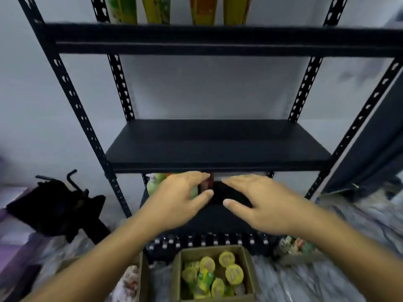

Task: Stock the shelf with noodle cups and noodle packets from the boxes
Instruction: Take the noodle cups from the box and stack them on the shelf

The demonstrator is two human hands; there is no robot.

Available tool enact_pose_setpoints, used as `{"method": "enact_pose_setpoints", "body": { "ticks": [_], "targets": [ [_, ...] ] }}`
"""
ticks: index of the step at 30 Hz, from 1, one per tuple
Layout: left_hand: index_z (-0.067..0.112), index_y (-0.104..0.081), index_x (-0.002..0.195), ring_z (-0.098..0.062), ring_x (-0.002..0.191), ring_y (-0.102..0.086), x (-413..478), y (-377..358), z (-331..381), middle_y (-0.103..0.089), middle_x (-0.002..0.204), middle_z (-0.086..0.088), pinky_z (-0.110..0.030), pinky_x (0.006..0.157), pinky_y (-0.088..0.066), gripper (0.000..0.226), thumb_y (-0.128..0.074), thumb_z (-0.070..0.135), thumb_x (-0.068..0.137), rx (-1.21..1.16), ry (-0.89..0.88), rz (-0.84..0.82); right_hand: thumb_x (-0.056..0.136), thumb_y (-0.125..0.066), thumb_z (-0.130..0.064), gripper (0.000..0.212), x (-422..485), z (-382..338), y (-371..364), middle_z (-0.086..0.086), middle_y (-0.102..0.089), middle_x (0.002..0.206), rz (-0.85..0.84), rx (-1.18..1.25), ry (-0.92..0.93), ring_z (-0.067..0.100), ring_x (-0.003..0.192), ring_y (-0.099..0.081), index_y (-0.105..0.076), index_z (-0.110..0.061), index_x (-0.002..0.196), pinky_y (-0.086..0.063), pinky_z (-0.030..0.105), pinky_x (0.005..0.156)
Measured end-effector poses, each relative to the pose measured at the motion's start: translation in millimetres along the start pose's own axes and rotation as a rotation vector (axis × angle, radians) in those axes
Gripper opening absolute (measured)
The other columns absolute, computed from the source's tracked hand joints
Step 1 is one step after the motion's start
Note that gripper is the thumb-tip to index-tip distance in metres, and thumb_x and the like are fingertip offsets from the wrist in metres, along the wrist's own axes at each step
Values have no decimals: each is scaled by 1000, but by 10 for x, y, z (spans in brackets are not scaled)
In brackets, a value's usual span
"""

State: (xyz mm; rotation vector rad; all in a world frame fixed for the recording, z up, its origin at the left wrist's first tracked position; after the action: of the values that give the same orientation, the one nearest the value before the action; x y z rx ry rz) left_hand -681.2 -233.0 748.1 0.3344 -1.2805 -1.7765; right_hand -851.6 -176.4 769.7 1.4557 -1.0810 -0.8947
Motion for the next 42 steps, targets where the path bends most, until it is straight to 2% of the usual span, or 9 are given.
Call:
{"method": "enact_pose_setpoints", "body": {
  "ticks": [6,11,15,18,21,26,34,38,42],
  "targets": [
    [26,-48,152,-11,140,-46,-726,-1297,-472,-50,154,8,-30,112,-42,59,-57,51,100,-97,198,-302,103,-38,-59,64,-420,38,-1430,-8,-40,159,-238,112,-133,14,145,-37,-34,-27,158,-34,34,117],
    [25,-65,129,-20,104,-66,-1248,-2223,-794,-71,114,0,-38,83,-55,44,-59,51,93,-139,386,-511,103,-42,-50,54,-724,167,-2468,2,-55,146,-425,184,-265,25,129,-53,-44,-23,149,-47,42,101],
    [16,-58,142,-25,110,-64,-1436,-2703,-967,-69,122,-9,-33,85,-51,56,-61,48,95,-154,464,-604,103,-43,-49,58,-843,296,-3023,5,-51,150,-516,216,-326,29,130,-53,-38,-23,154,-49,41,99],
    [12,-64,124,-28,106,-64,-1501,-2978,-1035,-69,112,-11,-33,74,-45,43,-61,46,97,-159,514,-666,103,-42,-51,54,-892,415,-3331,8,-54,142,-558,228,-344,32,122,-56,-43,-22,148,-51,41,91],
    [12,-65,121,-29,107,-64,-1558,-3233,-1125,-69,115,-11,-35,80,-51,45,-60,50,97,-155,586,-719,103,-40,-54,55,-947,593,-3575,10,-54,139,-605,238,-382,35,115,-58,-40,-22,148,-52,44,87],
    [23,-45,149,-30,125,-56,-1481,-3542,-1158,-57,139,-11,-32,92,-45,55,-59,45,100,-181,647,-732,103,-41,-53,58,-929,1003,-3827,9,-59,137,-615,305,-417,33,119,-56,-39,-21,152,-52,44,92],
    [17,-51,143,-31,121,-58,-1271,-4109,-1390,-56,135,-8,-37,95,-48,53,-63,40,98,-201,713,-660,101,-47,-52,55,-730,1670,-4503,2,-57,140,-590,414,-451,26,123,-56,-44,-24,149,-53,41,92],
    [17,-53,142,-28,121,-58,-1272,-4776,-1818,-56,137,-8,-33,95,-46,50,-63,39,98,-189,746,-660,99,-52,-52,65,-584,2012,-5235,2,-52,148,-578,456,-541,24,129,-53,-37,-24,156,-50,38,97],
    [20,-44,152,-30,128,-54,-1256,-5590,-2363,-52,146,-9,-36,99,-47,63,-61,48,98,-195,785,-684,98,-56,-50,69,-446,2315,-6083,4,-51,149,-598,490,-584,26,125,-56,-31,-28,159,-50,40,99]
  ]
}}
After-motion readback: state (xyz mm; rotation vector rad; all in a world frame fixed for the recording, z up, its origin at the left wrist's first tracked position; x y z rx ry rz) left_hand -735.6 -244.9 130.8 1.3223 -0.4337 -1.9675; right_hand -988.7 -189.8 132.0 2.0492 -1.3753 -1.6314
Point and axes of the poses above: each hand's wrist, its own x-axis towards the middle knuckle, its own y-axis out of the back of the hand, z = x × y, the point moved 6 cm from there along x, towards the middle knuckle
